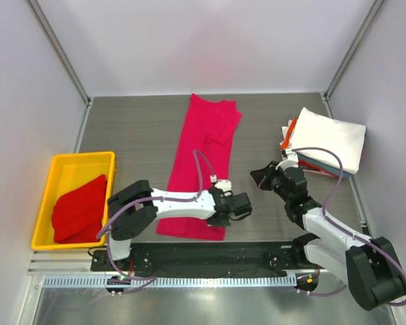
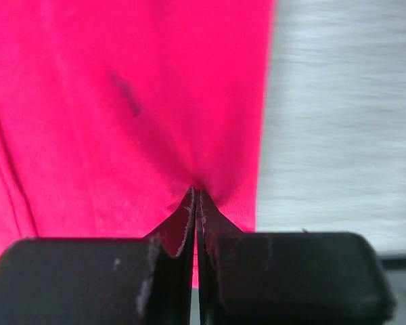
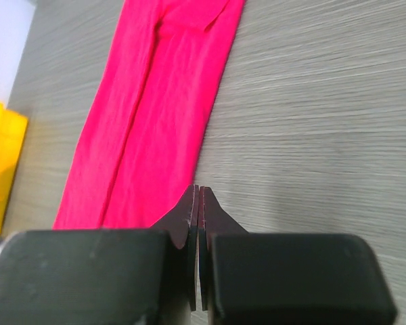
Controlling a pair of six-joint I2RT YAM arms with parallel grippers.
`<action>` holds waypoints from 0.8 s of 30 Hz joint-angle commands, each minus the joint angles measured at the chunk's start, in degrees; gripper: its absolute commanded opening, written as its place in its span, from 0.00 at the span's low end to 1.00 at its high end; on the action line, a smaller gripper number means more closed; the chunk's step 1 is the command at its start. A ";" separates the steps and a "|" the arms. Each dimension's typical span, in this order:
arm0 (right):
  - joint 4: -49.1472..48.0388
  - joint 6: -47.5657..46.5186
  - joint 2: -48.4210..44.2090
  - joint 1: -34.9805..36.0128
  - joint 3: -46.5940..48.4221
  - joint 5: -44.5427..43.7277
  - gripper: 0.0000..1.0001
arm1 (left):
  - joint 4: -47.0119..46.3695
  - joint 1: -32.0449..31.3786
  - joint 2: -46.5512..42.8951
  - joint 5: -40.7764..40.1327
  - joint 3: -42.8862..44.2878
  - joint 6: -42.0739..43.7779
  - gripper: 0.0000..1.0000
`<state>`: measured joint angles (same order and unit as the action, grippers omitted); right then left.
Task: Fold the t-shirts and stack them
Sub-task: Fold the tshirt
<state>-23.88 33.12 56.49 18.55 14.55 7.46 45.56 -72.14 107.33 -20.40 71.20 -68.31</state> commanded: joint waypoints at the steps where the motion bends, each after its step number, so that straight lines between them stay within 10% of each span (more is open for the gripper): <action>1: 3.38 -0.69 -4.97 0.09 -0.39 -9.29 0.01 | -4.42 -3.44 6.46 2.82 7.53 -3.93 0.00; 9: 21.57 2.20 -13.68 0.17 3.38 -21.79 0.01 | -11.09 -4.76 3.69 0.63 14.15 -2.79 0.00; 20: 51.11 8.97 -10.26 3.33 13.40 -4.57 0.32 | -10.94 -4.41 -26.70 -2.09 -12.18 -4.19 0.10; 24: 55.87 11.17 -10.34 7.90 13.58 -1.49 0.42 | -8.13 -3.71 -37.61 -3.24 -21.96 -6.04 0.39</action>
<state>24.60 41.39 46.48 24.21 26.11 1.26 34.63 -76.44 74.13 -20.80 54.74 -71.88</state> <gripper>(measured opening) 0.402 0.339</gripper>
